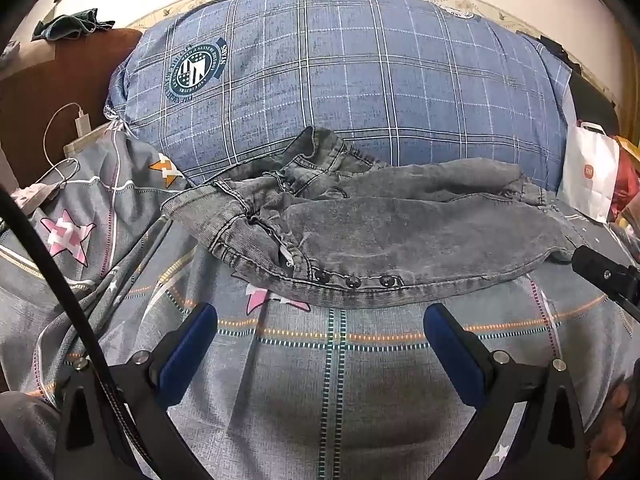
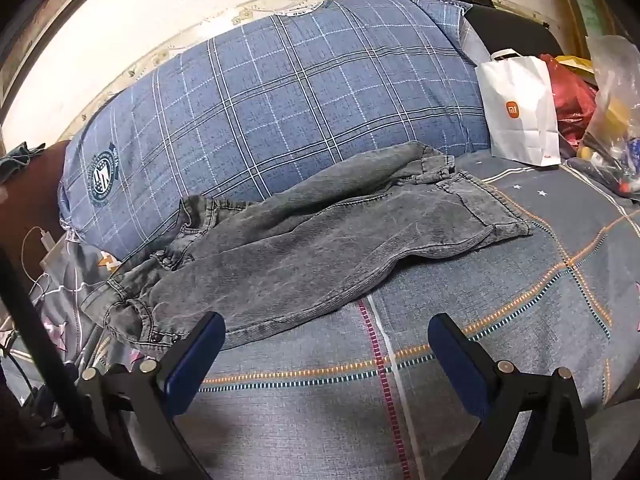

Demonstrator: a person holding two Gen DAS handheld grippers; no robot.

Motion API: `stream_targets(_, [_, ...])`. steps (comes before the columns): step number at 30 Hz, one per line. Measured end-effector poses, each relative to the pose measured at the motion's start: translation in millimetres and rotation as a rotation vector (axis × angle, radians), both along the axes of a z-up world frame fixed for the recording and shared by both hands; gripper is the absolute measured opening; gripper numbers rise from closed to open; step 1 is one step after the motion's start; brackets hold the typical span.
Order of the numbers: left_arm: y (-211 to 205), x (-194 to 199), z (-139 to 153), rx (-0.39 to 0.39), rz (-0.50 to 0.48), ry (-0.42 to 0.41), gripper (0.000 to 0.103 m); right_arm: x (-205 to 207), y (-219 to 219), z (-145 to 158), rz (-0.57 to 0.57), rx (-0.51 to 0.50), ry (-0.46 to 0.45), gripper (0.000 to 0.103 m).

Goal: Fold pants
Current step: 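Move both grippers toward the grey jeans waistband and legs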

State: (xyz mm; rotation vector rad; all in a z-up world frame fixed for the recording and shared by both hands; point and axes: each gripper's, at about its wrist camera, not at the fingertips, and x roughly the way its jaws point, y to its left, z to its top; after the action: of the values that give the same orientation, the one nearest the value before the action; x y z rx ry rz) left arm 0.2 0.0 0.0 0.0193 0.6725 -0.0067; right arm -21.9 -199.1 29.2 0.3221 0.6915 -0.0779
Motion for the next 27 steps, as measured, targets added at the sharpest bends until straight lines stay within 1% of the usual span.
stream_targets(8, [0, 2, 5, -0.006, -0.001, 0.002, 0.102, 0, -1, -2, -0.004, 0.001, 0.008, 0.103])
stream_targets(13, [-2, -4, 6, -0.015, -0.001, -0.009, 0.102, 1, 0, 0, 0.018, 0.003, 0.002, 0.103])
stream_targets(17, [0, -1, 7, -0.024, -0.005, 0.012, 0.102, 2, 0, 1, 0.022, 0.008, 0.004, 0.103])
stream_targets(20, [0, 2, 7, -0.030, -0.009, 0.041, 0.102, 6, -5, 2, 0.031, 0.050, 0.024, 0.103])
stream_targets(22, [1, 4, 10, -0.030, -0.011, 0.043, 0.102, 10, -10, 5, 0.020, 0.065, 0.048, 0.103])
stream_targets(23, [0, 7, 14, -0.034, -0.016, 0.044, 0.102, 13, -12, 7, 0.012, 0.058, 0.061, 0.103])
stream_targets(24, [-1, 9, 18, -0.021, -0.023, 0.033, 0.102, 17, -18, 11, -0.009, 0.052, 0.077, 0.103])
stream_targets(26, [-2, 15, 26, -0.023, -0.030, 0.053, 0.102, 28, -28, 18, -0.040, 0.065, 0.097, 0.103])
stream_targets(27, [-3, 18, 33, -0.018, -0.035, 0.040, 0.102, 36, -35, 22, -0.047, 0.082, 0.105, 0.103])
